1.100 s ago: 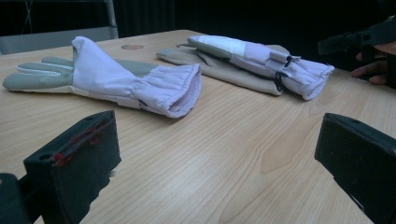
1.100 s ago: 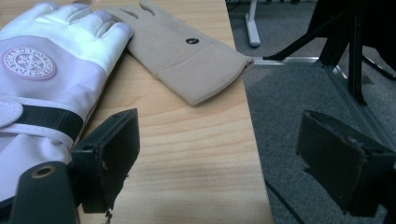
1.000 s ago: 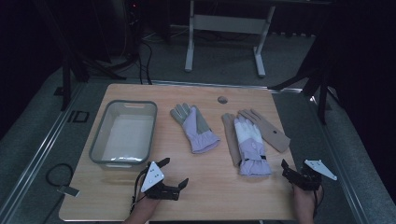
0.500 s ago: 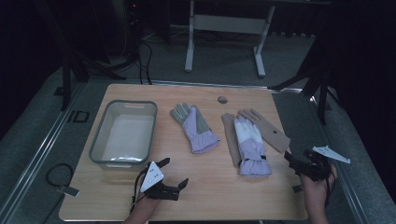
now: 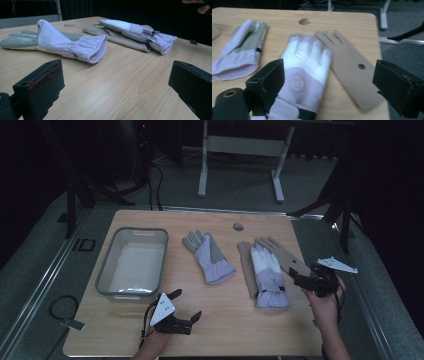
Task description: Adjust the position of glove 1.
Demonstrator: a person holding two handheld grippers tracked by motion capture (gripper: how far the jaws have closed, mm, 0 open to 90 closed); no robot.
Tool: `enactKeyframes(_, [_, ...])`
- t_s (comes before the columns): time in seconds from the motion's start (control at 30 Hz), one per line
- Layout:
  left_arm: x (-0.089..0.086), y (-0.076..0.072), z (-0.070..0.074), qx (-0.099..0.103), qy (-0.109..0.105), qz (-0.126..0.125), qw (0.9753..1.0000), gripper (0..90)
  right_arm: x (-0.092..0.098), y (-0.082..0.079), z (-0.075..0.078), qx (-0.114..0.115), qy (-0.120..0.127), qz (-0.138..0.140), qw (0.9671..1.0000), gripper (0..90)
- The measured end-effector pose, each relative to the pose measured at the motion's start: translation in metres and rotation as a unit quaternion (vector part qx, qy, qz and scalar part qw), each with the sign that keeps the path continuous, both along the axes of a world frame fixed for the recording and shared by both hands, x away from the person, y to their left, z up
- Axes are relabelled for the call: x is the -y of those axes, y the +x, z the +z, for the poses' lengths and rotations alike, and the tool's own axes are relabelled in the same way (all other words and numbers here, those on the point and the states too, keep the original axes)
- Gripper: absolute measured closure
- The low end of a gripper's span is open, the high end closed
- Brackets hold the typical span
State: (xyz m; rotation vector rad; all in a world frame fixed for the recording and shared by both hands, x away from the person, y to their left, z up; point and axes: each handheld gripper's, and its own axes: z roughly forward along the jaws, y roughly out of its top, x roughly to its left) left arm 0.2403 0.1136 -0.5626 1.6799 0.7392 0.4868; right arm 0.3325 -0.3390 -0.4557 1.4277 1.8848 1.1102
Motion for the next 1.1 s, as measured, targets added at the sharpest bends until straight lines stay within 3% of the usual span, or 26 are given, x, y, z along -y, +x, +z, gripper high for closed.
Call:
enactKeyframes(0.2, [0.000, 0.000, 0.000, 0.000, 0.000, 0.000, 1.0000, 0.0, -0.029, 0.013, 0.005, 0.001, -0.009, 0.044, 0.9990, 11.9])
enactKeyframes(0.37, [0.000, -0.001, 0.000, -0.001, 0.000, -0.002, 1.0000, 0.0, -0.050, 0.023, 0.007, -0.002, -0.015, 0.077, 0.9969, 19.6])
enactKeyframes(0.53, [0.000, -0.001, 0.000, 0.001, 0.002, -0.005, 1.0000, 0.0, -0.074, 0.032, 0.005, -0.005, -0.022, 0.107, 0.9940, 20.4])
enactKeyframes(0.7, [0.000, -0.001, 0.000, 0.000, 0.002, -0.007, 1.0000, 0.0, -0.102, 0.040, 0.002, -0.013, -0.032, 0.139, 0.9897, 23.8])
enactKeyframes(0.77, [0.000, 0.000, 0.000, 0.000, 0.002, -0.007, 1.0000, 0.0, -0.112, 0.044, 0.000, -0.014, -0.030, 0.161, 0.9864, 33.0])
enactKeyframes(0.87, [0.000, 0.000, 0.000, 0.000, 0.001, -0.008, 1.0000, 0.1, -0.129, 0.051, -0.004, -0.015, -0.029, 0.182, 0.9827, 36.3])
enactKeyframes(1.1, [0.000, 0.000, 0.000, 0.000, 0.000, -0.009, 1.0000, 0.1, -0.167, 0.075, -0.013, -0.027, -0.045, 0.212, 0.9759, 44.3])
